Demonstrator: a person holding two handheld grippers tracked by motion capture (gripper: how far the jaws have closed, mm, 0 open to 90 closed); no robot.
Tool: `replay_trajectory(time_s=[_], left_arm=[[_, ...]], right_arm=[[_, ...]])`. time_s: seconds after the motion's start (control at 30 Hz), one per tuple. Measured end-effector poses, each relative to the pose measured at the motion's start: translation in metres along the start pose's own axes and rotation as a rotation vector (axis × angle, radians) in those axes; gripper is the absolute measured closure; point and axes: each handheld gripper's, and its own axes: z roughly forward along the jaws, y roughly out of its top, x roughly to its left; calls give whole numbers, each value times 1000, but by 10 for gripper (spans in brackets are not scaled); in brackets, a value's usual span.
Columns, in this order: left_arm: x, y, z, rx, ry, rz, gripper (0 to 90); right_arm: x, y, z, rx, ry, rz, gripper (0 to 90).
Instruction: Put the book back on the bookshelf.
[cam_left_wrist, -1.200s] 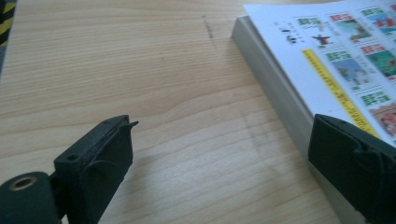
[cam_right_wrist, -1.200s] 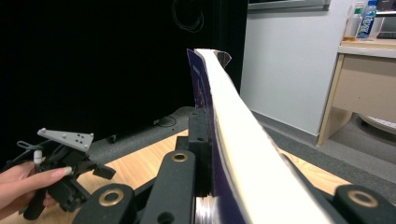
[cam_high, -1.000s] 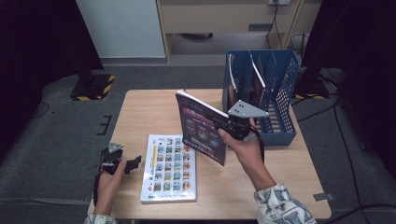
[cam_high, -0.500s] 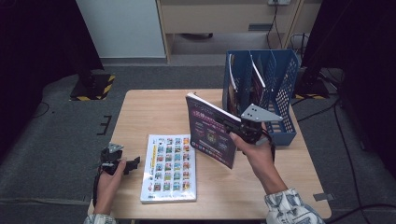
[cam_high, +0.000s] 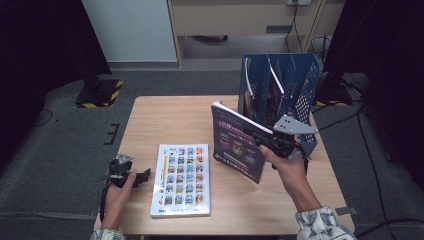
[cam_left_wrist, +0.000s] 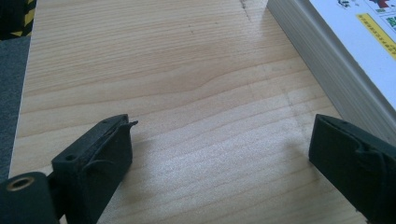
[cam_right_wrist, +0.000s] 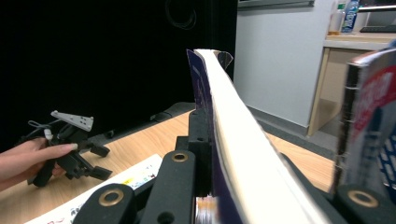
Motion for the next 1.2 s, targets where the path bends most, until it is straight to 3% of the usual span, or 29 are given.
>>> replay_trajectory(time_s=[1.2], left_arm=[[-1,-1,1,-3,5,14,46]], right_arm=[[-32,-18,-62,-1,-87,41,826]])
